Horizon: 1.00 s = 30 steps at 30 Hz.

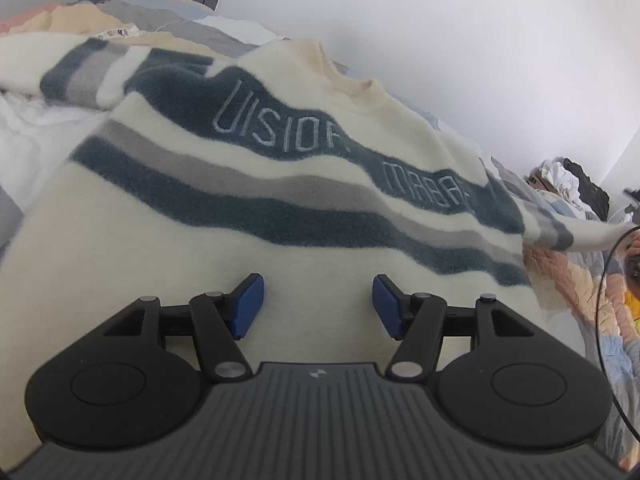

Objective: Fold large clothes

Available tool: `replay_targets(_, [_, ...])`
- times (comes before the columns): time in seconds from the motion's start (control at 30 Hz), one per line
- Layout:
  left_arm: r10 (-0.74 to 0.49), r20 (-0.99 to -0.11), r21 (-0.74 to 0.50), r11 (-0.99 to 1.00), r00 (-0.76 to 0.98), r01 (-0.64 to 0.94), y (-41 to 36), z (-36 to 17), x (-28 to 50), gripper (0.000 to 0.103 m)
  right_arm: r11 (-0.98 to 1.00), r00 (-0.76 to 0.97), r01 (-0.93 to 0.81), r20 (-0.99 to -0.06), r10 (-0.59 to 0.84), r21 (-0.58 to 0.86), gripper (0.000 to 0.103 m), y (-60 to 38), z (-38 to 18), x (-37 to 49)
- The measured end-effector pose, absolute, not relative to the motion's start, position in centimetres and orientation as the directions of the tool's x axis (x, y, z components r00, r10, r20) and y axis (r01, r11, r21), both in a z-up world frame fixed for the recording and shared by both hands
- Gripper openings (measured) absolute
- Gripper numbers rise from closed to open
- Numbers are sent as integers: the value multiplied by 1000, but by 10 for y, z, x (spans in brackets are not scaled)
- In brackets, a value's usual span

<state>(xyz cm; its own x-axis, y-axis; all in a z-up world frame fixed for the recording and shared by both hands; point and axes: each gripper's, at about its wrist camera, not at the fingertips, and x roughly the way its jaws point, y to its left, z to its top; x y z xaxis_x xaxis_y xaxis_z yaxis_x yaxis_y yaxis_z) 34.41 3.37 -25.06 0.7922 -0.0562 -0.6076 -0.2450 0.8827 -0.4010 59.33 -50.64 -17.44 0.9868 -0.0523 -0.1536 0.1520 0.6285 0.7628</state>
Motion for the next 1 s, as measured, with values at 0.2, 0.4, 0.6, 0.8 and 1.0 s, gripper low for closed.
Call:
replay_targets(0.2, [-69,-614,-419,873,786,-250,35,-249,339,65,620,988,154,-122,-94,769,86,-524,-151,566])
replay_targets(0.4, [-72,-615,-420,873,785,-249,35,-247,334,65,522,945,325,-290,-151,788,86,-554,-220,543])
replay_targets(0.6, [-63,-619,-409,877,783,-253,32,-249,334,66,494,900,423,-414,-135,760,86,-565,-280,527])
replay_targets(0.8, [-56,-624,-406,876,780,-262,32,-249,333,66,575,896,396,-439,-69,716,86,-558,-277,563])
replay_targets(1.0, [-29,-643,-389,873,765,-294,27,-248,333,67,722,865,393,-495,-80,570,86,-519,-259,619])
